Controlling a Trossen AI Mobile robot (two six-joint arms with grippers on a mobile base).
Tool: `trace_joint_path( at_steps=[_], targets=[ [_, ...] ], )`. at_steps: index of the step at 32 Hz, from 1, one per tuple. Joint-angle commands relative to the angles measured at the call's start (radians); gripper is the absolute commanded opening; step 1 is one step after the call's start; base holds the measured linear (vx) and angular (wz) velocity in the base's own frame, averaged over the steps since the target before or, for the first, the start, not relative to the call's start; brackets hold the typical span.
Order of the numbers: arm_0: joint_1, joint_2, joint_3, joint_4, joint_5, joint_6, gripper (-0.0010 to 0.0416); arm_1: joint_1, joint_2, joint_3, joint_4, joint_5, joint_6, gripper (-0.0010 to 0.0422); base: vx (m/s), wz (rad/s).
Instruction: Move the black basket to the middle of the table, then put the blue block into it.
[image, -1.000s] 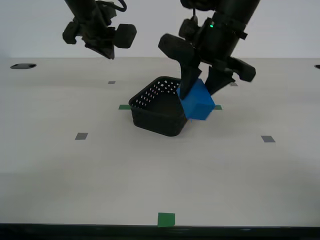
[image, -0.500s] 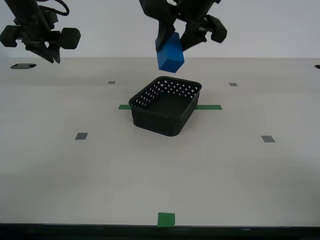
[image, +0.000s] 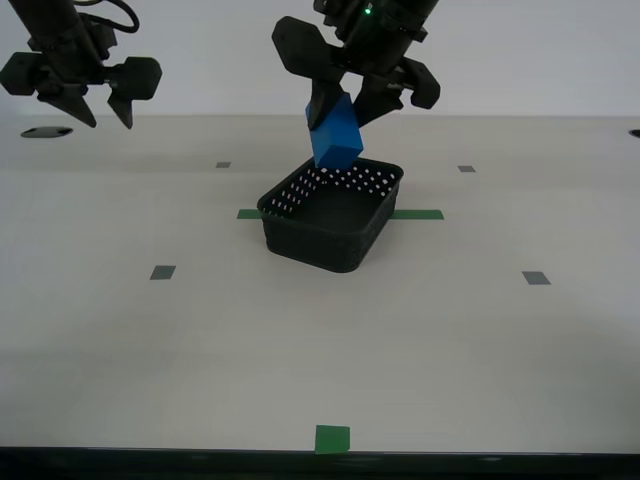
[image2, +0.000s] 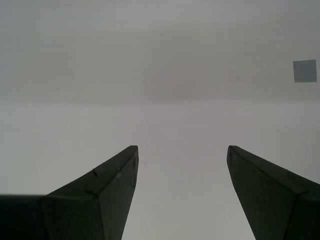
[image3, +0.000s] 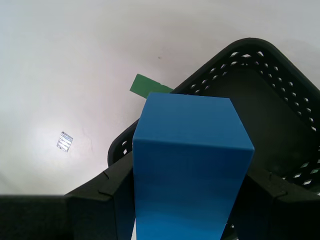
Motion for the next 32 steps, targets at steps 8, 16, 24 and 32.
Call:
trace_joint_path(
  at_steps=[8, 16, 24, 32],
  targets=[
    [0.000, 0.000, 0.000, 0.002, 0.000, -0.010, 0.0319, 0.000, 0.000, 0.000, 0.005, 0.001, 0.002, 0.0268, 0.000, 0.000],
    [-0.001, 0.000, 0.000, 0.006, 0.001, -0.037, 0.0388, 0.000, 0.000, 0.000, 0.022, 0.001, 0.002, 0.0268, 0.000, 0.000],
    [-0.002, 0.000, 0.000, 0.006, 0.000, -0.054, 0.0356, 0.000, 0.000, 0.000, 0.026, 0.001, 0.002, 0.0268, 0.000, 0.000],
    [-0.002, 0.000, 0.000, 0.006, 0.000, -0.054, 0.0355, 0.000, 0.000, 0.000, 0.026, 0.001, 0.002, 0.0268, 0.000, 0.000]
  ],
)
